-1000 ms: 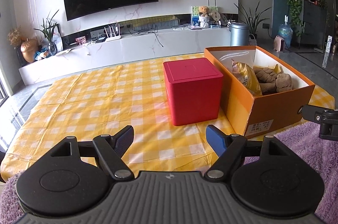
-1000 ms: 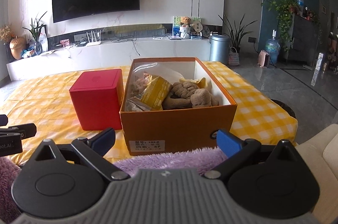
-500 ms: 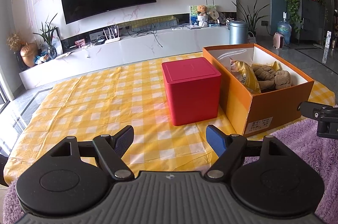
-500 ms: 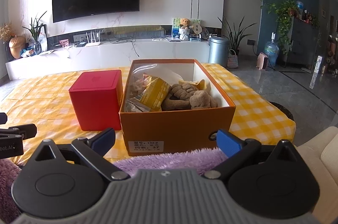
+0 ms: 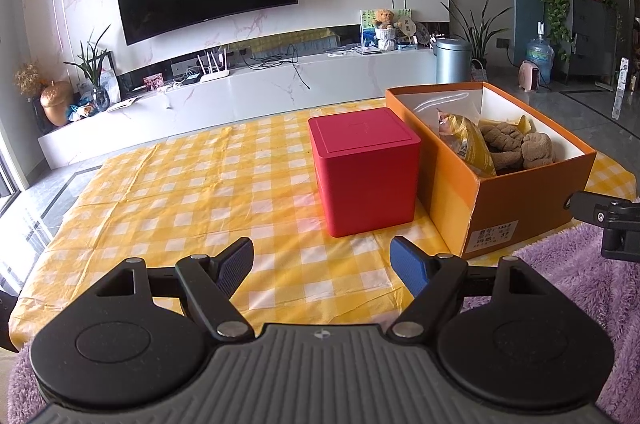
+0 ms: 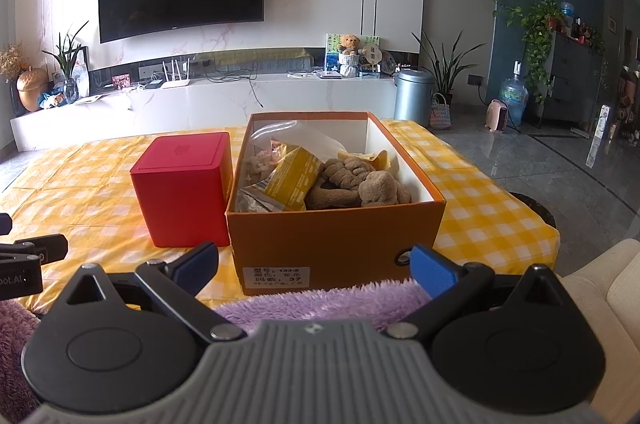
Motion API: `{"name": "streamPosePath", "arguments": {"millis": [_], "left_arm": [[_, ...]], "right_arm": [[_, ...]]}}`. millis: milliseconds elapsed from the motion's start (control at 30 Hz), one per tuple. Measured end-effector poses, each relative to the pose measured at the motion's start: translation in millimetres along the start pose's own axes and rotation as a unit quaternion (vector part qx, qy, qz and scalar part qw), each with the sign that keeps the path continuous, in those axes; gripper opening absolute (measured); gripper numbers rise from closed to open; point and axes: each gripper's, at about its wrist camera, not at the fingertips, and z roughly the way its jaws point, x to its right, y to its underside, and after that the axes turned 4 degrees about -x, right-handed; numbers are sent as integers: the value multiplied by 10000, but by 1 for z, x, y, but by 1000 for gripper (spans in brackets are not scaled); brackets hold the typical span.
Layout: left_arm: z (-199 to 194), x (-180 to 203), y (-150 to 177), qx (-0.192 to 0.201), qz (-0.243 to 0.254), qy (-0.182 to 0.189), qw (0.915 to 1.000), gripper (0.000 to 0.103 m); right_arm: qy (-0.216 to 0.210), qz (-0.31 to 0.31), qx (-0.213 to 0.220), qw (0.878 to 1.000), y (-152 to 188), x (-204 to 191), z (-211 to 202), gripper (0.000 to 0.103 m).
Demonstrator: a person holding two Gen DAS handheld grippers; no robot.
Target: Organize soft objects
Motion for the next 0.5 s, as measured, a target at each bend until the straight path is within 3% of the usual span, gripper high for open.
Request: {"name": "streamPosePath", "arguments": {"millis": [500], "left_arm": [[0,0,0,-3,-5,4,10000,91]], "right_arm": [[-3,-1,10,10000,0,0,-1,100]]}}
